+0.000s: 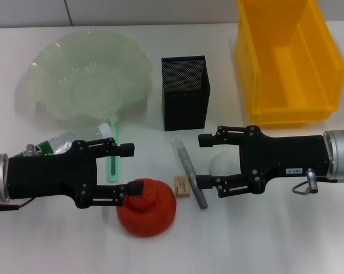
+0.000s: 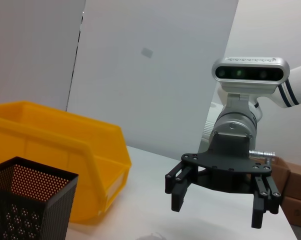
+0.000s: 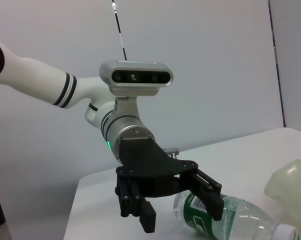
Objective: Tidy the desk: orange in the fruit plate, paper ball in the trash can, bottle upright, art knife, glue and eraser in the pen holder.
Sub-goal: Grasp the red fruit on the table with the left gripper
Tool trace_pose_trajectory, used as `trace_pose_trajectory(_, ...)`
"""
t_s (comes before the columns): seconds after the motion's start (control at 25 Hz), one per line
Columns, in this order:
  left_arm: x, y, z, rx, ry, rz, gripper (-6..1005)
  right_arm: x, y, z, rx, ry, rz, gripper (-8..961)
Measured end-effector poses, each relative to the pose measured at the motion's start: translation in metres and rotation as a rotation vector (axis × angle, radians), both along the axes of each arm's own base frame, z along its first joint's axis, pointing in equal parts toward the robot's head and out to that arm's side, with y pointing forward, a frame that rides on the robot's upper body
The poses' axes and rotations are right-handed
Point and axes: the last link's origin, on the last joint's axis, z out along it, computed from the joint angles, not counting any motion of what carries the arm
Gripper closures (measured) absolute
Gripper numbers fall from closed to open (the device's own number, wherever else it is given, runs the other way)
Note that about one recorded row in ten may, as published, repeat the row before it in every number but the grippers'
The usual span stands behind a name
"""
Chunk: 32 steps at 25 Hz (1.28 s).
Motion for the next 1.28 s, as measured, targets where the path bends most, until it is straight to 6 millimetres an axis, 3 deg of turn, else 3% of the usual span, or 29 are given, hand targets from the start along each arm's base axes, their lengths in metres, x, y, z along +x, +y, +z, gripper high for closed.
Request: trace_pose_trajectory(1.28, -0.0056, -0.0016, -0.003, -0.004, 0.039, 0.0, 185, -0.0034, 0.0035, 0.0005, 0.001, -0.003, 0.01, 116)
